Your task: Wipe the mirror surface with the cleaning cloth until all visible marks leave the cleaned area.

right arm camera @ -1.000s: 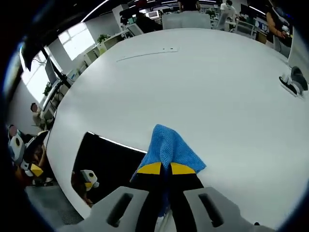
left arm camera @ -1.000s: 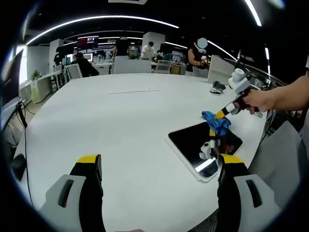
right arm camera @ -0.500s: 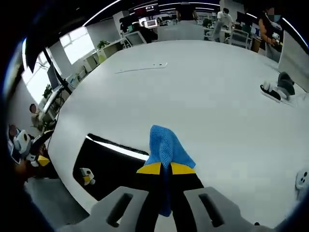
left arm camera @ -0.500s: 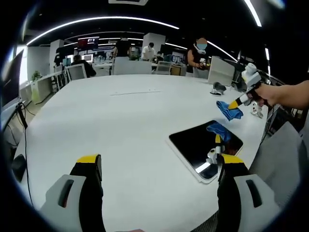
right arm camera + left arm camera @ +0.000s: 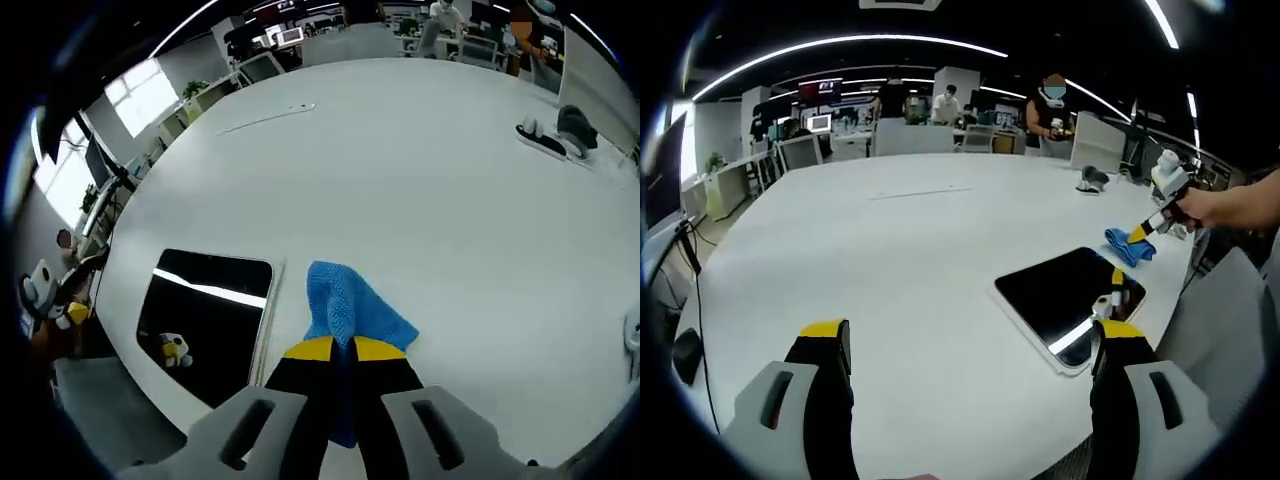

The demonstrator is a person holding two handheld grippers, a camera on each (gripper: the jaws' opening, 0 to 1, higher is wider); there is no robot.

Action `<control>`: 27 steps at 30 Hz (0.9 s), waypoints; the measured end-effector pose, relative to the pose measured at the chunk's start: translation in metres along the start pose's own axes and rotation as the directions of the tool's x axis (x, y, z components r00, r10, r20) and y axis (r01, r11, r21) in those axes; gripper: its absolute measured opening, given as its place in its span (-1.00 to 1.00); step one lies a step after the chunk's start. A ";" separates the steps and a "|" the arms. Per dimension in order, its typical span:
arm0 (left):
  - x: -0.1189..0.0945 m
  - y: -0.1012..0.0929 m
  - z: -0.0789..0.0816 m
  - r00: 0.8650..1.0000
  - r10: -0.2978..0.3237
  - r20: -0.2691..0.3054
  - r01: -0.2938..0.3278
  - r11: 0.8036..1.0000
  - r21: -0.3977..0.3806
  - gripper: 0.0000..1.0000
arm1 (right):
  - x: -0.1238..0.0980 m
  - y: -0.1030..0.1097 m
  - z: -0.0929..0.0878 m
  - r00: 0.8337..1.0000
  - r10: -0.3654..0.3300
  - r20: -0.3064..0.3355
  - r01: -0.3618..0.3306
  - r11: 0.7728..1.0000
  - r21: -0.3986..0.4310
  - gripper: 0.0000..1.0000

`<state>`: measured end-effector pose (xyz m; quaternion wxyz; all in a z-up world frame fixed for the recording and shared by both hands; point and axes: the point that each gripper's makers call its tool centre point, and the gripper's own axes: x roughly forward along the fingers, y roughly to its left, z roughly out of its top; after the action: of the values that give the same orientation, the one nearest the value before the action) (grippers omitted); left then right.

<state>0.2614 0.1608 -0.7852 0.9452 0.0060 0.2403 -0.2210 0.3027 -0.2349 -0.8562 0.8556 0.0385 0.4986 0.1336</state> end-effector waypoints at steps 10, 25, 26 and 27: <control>0.001 -0.007 -0.008 1.000 -0.021 -0.018 0.021 1.000 -0.002 0.98 | 0.008 -0.007 -0.008 0.999 -0.029 -0.020 0.029 1.000 -0.003 -0.99; -0.014 -0.007 -0.012 1.000 -0.007 -0.007 0.007 1.000 0.006 0.98 | 0.008 -0.006 -0.015 0.999 0.047 0.006 -0.046 0.998 -0.044 -0.89; -0.016 -0.008 -0.011 1.000 -0.008 -0.007 0.008 1.000 0.006 0.98 | 0.004 -0.005 -0.015 0.999 0.049 0.004 -0.049 0.998 -0.039 -0.81; -0.019 -0.008 -0.009 1.000 -0.009 0.001 0.009 1.000 0.005 0.98 | -0.001 -0.004 -0.011 0.998 0.056 0.018 -0.055 0.997 -0.053 -0.72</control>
<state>0.2391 0.1623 -0.7844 0.9443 0.0071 0.2394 -0.2257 0.2933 -0.2402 -0.8615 0.8571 0.0312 0.4854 0.1697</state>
